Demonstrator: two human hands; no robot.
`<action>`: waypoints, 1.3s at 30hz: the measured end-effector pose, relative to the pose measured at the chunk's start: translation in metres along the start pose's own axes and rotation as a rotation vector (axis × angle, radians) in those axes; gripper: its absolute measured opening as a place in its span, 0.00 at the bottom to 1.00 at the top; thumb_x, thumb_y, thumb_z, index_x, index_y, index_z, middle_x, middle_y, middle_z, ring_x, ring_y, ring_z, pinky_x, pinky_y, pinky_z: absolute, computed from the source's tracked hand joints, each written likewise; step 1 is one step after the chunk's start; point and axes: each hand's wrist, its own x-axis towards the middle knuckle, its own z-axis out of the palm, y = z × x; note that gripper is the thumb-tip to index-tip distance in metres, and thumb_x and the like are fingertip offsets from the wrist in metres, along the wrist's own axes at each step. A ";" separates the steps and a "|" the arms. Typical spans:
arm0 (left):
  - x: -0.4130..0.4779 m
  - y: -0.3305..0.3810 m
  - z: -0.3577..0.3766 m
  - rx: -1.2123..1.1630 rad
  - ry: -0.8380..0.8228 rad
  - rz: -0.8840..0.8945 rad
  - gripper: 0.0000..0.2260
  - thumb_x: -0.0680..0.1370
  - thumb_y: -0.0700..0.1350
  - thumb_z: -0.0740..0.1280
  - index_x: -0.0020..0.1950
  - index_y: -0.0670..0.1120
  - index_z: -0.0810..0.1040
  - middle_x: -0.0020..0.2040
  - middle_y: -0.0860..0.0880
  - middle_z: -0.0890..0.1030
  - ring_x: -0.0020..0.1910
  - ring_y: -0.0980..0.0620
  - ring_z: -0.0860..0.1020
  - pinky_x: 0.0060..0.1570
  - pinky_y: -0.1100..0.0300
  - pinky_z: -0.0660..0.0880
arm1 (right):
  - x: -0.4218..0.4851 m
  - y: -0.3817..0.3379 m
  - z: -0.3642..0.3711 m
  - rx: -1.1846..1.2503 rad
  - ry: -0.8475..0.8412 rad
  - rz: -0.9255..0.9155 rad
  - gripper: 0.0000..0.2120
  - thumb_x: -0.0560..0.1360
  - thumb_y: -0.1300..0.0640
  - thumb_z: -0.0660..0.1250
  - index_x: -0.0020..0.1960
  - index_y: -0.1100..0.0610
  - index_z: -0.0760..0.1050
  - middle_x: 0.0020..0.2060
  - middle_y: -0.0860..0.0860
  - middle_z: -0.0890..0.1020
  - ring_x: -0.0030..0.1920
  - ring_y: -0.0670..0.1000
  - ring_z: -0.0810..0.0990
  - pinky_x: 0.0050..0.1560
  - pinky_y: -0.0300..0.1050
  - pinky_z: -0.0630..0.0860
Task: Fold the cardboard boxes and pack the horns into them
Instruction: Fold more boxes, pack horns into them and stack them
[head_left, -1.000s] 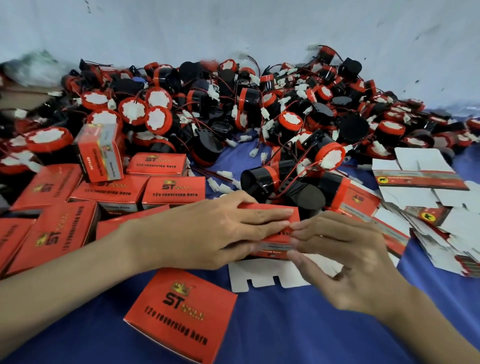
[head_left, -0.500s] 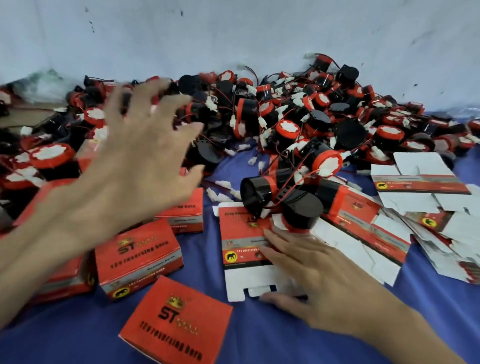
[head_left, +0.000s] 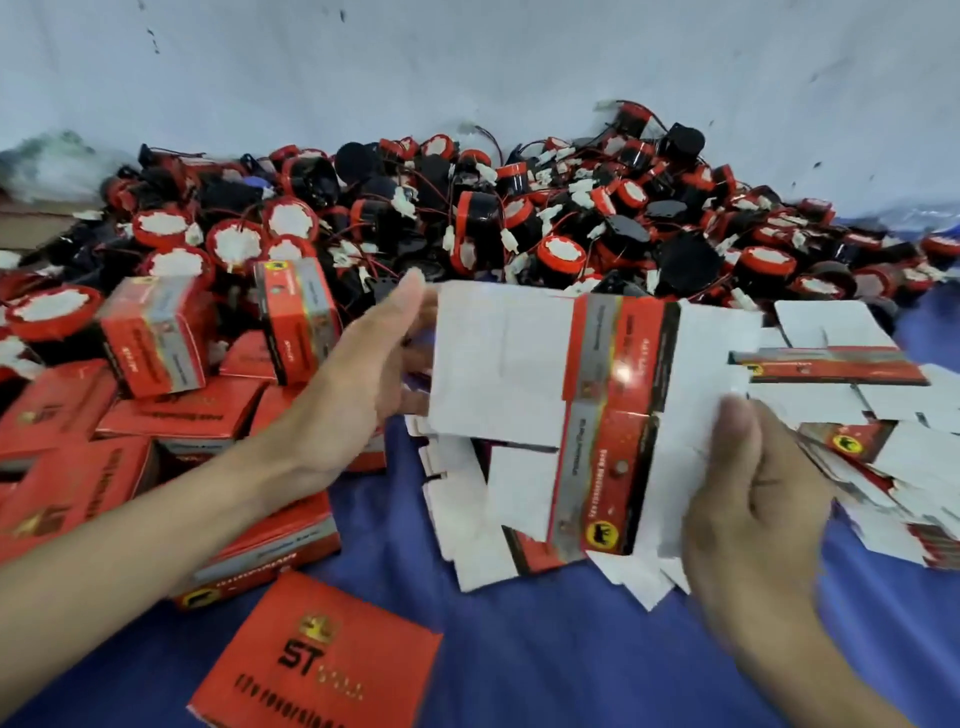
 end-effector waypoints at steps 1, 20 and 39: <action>-0.001 0.000 -0.001 0.013 -0.078 -0.008 0.19 0.76 0.63 0.57 0.55 0.57 0.82 0.49 0.51 0.85 0.46 0.51 0.83 0.36 0.57 0.80 | -0.002 0.003 0.005 0.059 -0.031 0.096 0.17 0.82 0.56 0.52 0.34 0.47 0.60 0.28 0.42 0.71 0.29 0.38 0.66 0.31 0.27 0.63; -0.009 0.001 0.002 0.204 -0.038 -0.008 0.09 0.67 0.40 0.74 0.46 0.49 0.85 0.47 0.49 0.86 0.46 0.51 0.84 0.42 0.62 0.80 | -0.008 0.002 0.011 0.770 -0.542 0.509 0.16 0.75 0.47 0.63 0.62 0.38 0.73 0.55 0.46 0.82 0.52 0.50 0.83 0.39 0.58 0.81; -0.012 -0.001 0.009 0.785 -0.096 0.625 0.09 0.79 0.40 0.66 0.57 0.38 0.80 0.56 0.46 0.81 0.57 0.55 0.80 0.56 0.64 0.73 | -0.016 -0.010 0.013 0.856 -0.328 0.620 0.32 0.55 0.35 0.79 0.53 0.49 0.76 0.57 0.50 0.82 0.53 0.53 0.83 0.46 0.52 0.81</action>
